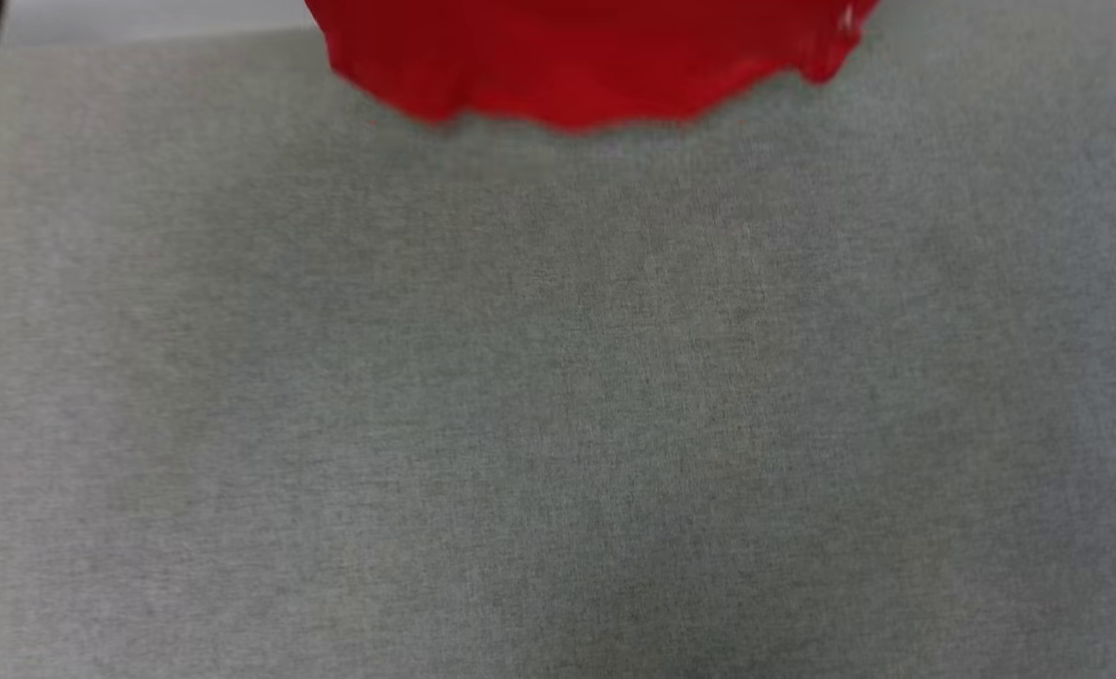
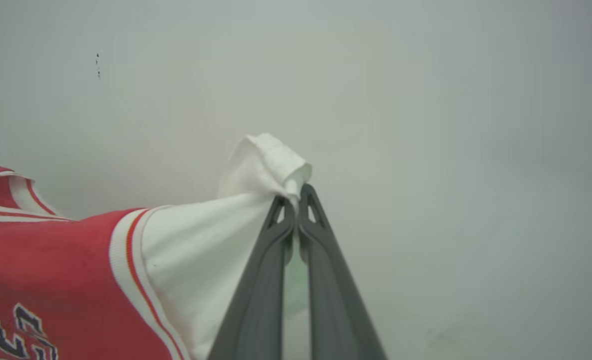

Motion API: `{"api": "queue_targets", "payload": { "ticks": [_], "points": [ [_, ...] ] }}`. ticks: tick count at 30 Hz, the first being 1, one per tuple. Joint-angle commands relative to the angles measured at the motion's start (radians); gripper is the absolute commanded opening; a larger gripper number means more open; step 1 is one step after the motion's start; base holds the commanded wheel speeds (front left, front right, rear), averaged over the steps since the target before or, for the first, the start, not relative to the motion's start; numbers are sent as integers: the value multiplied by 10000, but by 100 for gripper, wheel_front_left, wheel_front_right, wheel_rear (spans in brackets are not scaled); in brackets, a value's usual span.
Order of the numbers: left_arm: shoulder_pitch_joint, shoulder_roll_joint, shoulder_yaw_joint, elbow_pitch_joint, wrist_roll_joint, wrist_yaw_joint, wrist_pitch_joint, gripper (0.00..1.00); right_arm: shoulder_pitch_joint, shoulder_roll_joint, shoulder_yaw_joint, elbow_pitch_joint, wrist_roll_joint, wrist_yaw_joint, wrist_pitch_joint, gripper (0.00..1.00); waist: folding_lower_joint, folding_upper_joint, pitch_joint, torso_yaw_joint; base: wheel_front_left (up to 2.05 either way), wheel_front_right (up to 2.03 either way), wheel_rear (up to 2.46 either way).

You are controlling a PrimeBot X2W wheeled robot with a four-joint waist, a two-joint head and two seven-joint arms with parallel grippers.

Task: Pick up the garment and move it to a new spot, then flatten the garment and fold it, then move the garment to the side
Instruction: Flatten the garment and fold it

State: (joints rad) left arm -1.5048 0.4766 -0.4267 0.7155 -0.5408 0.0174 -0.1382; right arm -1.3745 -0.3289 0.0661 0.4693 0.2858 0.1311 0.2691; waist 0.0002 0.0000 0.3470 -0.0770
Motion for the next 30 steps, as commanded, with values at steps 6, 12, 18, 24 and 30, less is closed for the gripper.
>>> {"api": "queue_targets", "payload": {
  "ticks": [6,12,18,24,30],
  "points": [
    [-1254,208,308,90,-79,-129,-337,0,-1809,-13,567,645,-4,-7,-997,0,-2,0,1712,-231,0,0,0],
    [-1639,107,429,200,-250,-181,-594,0,-2595,82,1151,1334,350,-7,-1596,0,-2,0,2628,-190,0,0,0],
    [-1480,-83,462,497,-419,-299,-773,0,-2842,172,1758,2014,792,-8,-1934,0,-2,0,3166,-113,0,0,0],
    [-962,-379,523,1009,-701,-576,-1020,0,-2605,235,2495,2748,1318,-8,-2332,0,-2,0,3232,20,0,0,0],
    [526,-426,721,1085,-992,-878,-1223,0,-1417,95,3323,2876,2055,-8,-2639,0,-2,0,2390,135,0,0,0]
  ]
}}
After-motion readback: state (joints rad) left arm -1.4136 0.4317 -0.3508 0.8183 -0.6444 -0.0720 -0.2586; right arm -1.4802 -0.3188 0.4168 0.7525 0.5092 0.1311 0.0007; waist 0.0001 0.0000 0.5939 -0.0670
